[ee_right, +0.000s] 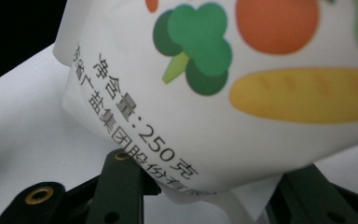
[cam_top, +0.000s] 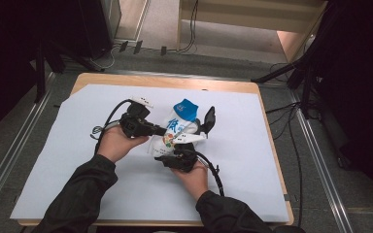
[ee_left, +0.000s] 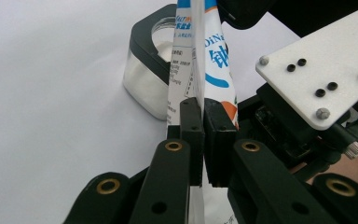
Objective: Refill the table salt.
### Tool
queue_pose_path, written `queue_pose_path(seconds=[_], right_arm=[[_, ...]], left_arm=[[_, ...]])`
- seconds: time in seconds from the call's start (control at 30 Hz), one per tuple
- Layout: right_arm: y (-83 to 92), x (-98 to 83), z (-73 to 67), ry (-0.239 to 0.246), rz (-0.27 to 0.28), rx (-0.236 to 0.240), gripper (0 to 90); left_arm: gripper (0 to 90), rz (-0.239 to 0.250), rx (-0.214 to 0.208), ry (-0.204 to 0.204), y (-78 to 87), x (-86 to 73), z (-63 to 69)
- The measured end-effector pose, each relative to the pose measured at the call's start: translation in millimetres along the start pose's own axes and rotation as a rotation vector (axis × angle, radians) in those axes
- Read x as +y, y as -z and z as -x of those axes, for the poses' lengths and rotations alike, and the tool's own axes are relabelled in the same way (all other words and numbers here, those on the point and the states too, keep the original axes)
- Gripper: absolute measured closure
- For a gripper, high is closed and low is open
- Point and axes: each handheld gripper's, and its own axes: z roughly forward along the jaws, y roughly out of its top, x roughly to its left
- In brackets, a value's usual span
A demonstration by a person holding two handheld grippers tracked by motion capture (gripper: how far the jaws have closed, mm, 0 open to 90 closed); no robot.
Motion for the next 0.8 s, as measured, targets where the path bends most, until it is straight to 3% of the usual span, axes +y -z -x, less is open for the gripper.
queue_pose_path(seconds=[0.27,0.53,0.8], right_arm=[[-0.1,-3.7,0.9,-0.004,-0.005,-0.003,61.7],[1.1,-3.5,0.3,0.004,0.006,-0.006,61.6],[4.8,-1.8,0.0,0.009,0.027,-0.012,61.6]], left_arm=[[90.0,-0.006,-0.023,-0.029,4.2,-4.6,0.1],[90.0,0.021,-0.059,-0.040,10.2,-8.4,-0.4],[90.0,0.040,-0.066,-0.046,16.4,-10.1,1.3]])
